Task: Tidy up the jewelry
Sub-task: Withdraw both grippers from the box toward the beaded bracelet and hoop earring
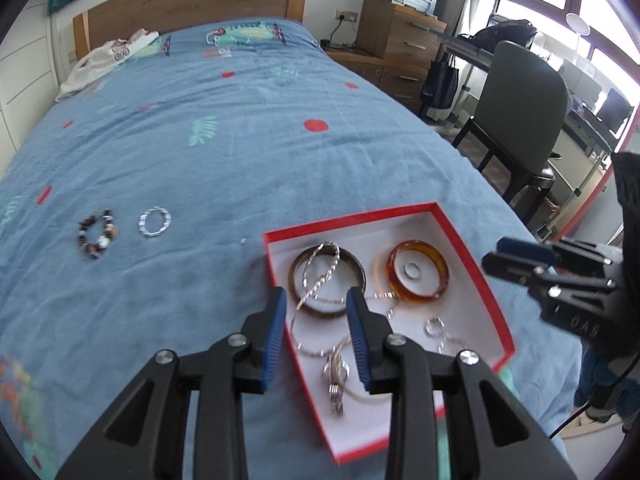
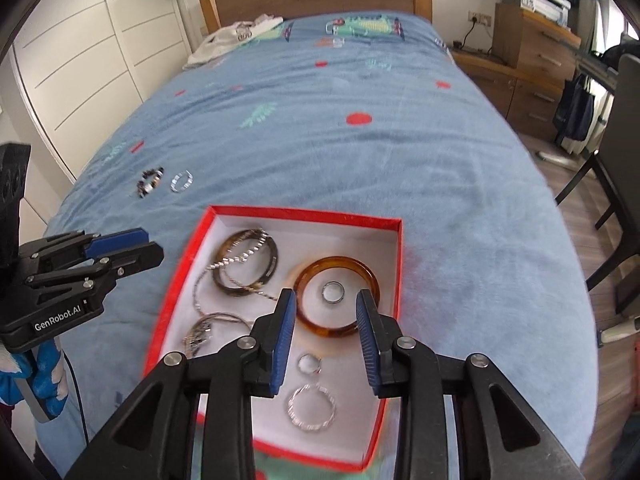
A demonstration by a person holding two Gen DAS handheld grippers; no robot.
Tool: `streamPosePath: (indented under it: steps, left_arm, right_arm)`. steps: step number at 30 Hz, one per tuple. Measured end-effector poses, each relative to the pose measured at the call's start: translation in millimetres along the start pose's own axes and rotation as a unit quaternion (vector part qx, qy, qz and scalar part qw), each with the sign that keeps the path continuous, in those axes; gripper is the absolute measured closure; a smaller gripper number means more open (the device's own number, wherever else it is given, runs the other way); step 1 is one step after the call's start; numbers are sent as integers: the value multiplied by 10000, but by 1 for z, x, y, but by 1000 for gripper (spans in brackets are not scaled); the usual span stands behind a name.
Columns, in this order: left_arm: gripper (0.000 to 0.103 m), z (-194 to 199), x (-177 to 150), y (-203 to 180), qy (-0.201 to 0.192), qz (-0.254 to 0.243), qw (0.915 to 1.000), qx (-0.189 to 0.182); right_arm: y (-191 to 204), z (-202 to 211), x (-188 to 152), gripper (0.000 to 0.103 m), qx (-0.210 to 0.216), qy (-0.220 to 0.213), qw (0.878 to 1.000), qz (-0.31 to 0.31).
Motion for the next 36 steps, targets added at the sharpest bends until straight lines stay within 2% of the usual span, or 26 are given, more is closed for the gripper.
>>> streamPosePath:
  steps: [4,12,18,25,36]
  left_arm:
    - [66,38,-15,8,-134,11,9998,155]
    - [64,118,-50,43,-477,140,9970,596]
    - [63,175,-78,77,-725,394,9931,832]
    - [63,209,-113,111,-796,634,9898,999]
    - [63,223,-135,150,-779,864,9861,1190]
  right_arm:
    - [8,39,-6,70,-71,-204,9998,-29]
    - [40,107,-24,69,-91,-592,9982,-25]
    - [73,143,-35,64,-33,-858,9963,-2]
    - [114,161,-48,64,60,-989,9948,220]
    - [162,155,-51,63,335,-1012,9933,453]
Point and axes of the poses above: each gripper's, at about its wrist camera, not at the fingertips, and z roughly against the way its jaws point, y to its left, x to its top, the point moved 5 cm from there along -z, roughly the way its jaws point, and after that the axes turned 3 degrees about z, right-handed, at the moved point
